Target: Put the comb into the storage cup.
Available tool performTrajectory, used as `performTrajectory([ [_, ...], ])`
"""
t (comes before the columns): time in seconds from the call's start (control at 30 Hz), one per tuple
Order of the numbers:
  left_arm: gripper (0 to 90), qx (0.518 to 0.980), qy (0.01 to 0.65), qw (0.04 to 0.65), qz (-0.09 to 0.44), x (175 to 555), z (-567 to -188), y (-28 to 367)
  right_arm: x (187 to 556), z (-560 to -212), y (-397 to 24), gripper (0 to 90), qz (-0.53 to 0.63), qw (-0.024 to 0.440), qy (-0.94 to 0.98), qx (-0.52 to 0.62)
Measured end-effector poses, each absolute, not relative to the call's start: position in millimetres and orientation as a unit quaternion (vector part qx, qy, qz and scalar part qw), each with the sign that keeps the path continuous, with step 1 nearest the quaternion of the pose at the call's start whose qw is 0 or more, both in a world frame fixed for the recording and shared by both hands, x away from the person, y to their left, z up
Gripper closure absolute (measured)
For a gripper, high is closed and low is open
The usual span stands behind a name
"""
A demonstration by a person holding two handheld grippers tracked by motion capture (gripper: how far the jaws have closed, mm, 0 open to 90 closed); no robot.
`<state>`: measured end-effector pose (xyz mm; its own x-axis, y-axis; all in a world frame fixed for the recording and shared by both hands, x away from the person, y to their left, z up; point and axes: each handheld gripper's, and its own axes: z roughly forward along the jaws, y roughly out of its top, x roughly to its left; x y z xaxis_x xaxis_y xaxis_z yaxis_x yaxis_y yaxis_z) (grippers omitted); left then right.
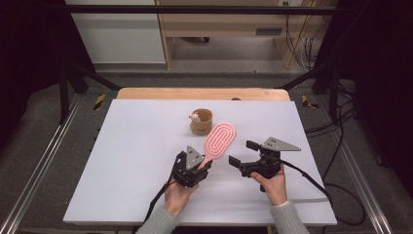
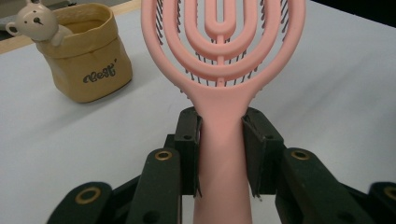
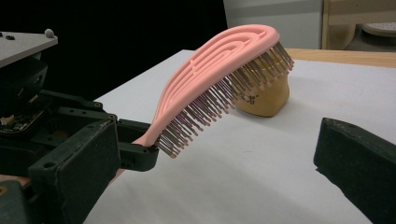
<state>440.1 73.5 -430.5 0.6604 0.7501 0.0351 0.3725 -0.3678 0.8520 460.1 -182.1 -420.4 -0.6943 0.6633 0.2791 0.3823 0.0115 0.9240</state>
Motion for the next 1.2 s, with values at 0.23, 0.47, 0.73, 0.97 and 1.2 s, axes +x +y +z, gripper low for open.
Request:
performTrajectory([
  [0.23,69.0,0.799,0.347,0.439,0.219,437,-433,67,463,-421,-180,1.5,0.594,0.117,0.700,0.379],
  [0.47,69.0,0.798,0.343,0.442,0.225,432,-433,62,465,-421,-178,1.6,0.591,0.116,0.700,0.384],
  [0.73,69.0,0.795,0.342,0.447,0.225,429,-433,60,468,-421,-174,2.1,0.590,0.114,0.695,0.394],
  [0.97,69.1,0.795,0.342,0.448,0.225,428,-434,57,471,-422,-173,3.2,0.592,0.112,0.688,0.405],
  [1.2,69.0,0.795,0.340,0.448,0.228,427,-434,56,476,-424,-171,5.0,0.590,0.105,0.682,0.418],
])
